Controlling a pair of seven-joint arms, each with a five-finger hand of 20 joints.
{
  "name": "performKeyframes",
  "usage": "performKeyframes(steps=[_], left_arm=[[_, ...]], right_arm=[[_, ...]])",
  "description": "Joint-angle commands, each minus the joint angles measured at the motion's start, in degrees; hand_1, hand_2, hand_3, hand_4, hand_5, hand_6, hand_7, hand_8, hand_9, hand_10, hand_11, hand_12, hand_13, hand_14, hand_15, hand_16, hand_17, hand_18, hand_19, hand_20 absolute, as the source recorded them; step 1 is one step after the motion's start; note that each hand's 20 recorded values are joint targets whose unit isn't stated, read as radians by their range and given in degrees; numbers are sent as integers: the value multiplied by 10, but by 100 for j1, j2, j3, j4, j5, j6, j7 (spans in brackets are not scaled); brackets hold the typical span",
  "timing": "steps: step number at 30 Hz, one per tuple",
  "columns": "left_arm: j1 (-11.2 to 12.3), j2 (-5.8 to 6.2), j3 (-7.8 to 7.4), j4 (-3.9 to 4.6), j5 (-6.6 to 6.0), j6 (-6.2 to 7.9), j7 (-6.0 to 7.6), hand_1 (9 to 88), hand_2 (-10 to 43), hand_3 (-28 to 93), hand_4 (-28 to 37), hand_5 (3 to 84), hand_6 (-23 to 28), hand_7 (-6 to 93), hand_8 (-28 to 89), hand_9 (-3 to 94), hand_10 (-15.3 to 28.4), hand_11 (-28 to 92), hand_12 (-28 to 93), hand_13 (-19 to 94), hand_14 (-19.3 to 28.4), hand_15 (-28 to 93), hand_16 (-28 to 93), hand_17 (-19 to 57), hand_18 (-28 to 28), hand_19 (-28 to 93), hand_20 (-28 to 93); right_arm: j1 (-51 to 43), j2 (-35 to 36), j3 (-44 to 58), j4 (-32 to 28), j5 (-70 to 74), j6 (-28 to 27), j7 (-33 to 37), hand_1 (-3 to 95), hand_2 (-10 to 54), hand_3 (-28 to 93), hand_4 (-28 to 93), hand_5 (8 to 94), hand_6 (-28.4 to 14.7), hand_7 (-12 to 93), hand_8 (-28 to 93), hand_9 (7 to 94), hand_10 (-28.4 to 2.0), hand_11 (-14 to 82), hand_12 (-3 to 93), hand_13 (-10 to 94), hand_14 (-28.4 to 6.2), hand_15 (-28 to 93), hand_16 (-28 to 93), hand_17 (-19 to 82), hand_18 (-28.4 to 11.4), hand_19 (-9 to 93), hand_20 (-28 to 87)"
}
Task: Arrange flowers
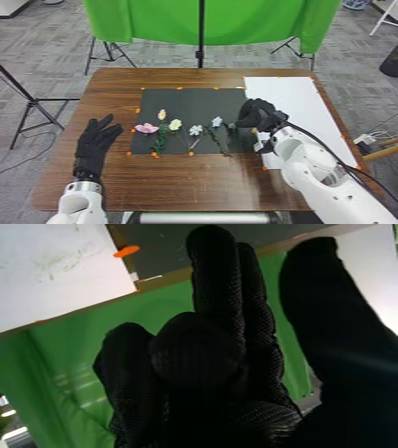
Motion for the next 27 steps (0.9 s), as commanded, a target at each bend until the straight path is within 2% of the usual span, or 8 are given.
performKeyframes(steps=[1, 4, 7, 10, 11, 14, 17, 27], left_arm=[[61, -60, -1, 38, 51, -140, -8, 177, 62, 647, -283, 445, 37, 93, -63, 489, 137, 179, 135, 380, 162, 152, 34, 54, 138, 134, 227], [49, -57, 1, 53, 63, -216, 28, 175, 61, 651, -283, 444, 38, 90, -63, 486, 138, 178, 135, 378, 163, 149, 35, 52, 138, 132, 227], [63, -56, -8, 54, 119, -330, 51, 178, 56, 653, -283, 443, 39, 88, -63, 484, 137, 177, 134, 376, 161, 146, 35, 52, 138, 129, 225], [98, -45, -39, 32, 205, -516, 84, 178, 50, 655, -283, 440, 40, 83, -63, 477, 136, 176, 132, 374, 158, 141, 34, 55, 136, 121, 221], [100, -37, -28, 34, 231, -544, 165, 178, 47, 656, -283, 439, 40, 83, -62, 475, 135, 176, 131, 374, 158, 138, 33, 56, 135, 119, 220], [97, -27, -36, -18, 337, -612, 312, 181, 39, 658, -283, 438, 38, 82, -61, 473, 134, 176, 130, 372, 157, 131, 34, 58, 134, 113, 219], [133, -23, -54, -111, 379, -610, 353, 182, 36, 658, -283, 439, 37, 83, -61, 473, 133, 176, 128, 375, 155, 128, 35, 62, 132, 107, 219], [201, -50, -76, -245, 453, -787, 331, 187, 33, 654, -283, 442, 36, 84, -62, 473, 130, 175, 127, 376, 154, 123, 40, 63, 131, 99, 224]], right_arm=[[-304, -76, 422, -332, -30, -30, 28, 386, -95, 634, -163, 694, -1, 185, -91, 820, -140, 225, 215, 891, -19, 636, 320, 654, -115, 932, 601], [-644, -273, 943, -584, 329, 291, 141, 313, -95, 626, -149, 689, -4, 181, -93, 819, -144, 225, 218, 887, -25, 630, 322, 647, -123, 932, 600], [-1228, -618, 1710, -906, 1500, 678, 13, 253, -55, 618, -123, 684, -12, 171, -85, 793, -154, 212, 217, 829, -71, 579, 303, 556, -154, 911, 487], [-1902, -1163, 2688, -1166, 2903, 223, -502, 242, -23, 638, -127, 662, -22, 167, -85, 711, -169, 174, 204, 675, -145, 419, 251, 382, -187, 722, 412], [-2109, -1360, 3000, -1211, 3338, -65, -691, 237, -18, 650, -134, 653, -24, 166, -85, 680, -173, 155, 199, 632, -158, 343, 239, 351, -182, 632, 398], [-2694, -2011, 3713, -1260, 4440, -741, -1243, 219, -16, 680, -138, 606, -26, 152, -83, 586, -173, 96, 179, 513, -155, 154, 242, 290, -156, 342, 356], [-3014, -2355, 3783, -1202, 5011, -514, -1610, 178, -2, 706, -146, 546, -20, 133, -80, 493, -165, 60, 163, 391, -138, 104, 193, 221, -144, 130, 308], [-3212, -2638, 3657, -996, 5895, -201, -2353, 89, 7, 769, -148, 463, -3, 117, -78, 439, -153, 50, 151, 328, -123, 95, 139, 202, -140, 39, 293]])
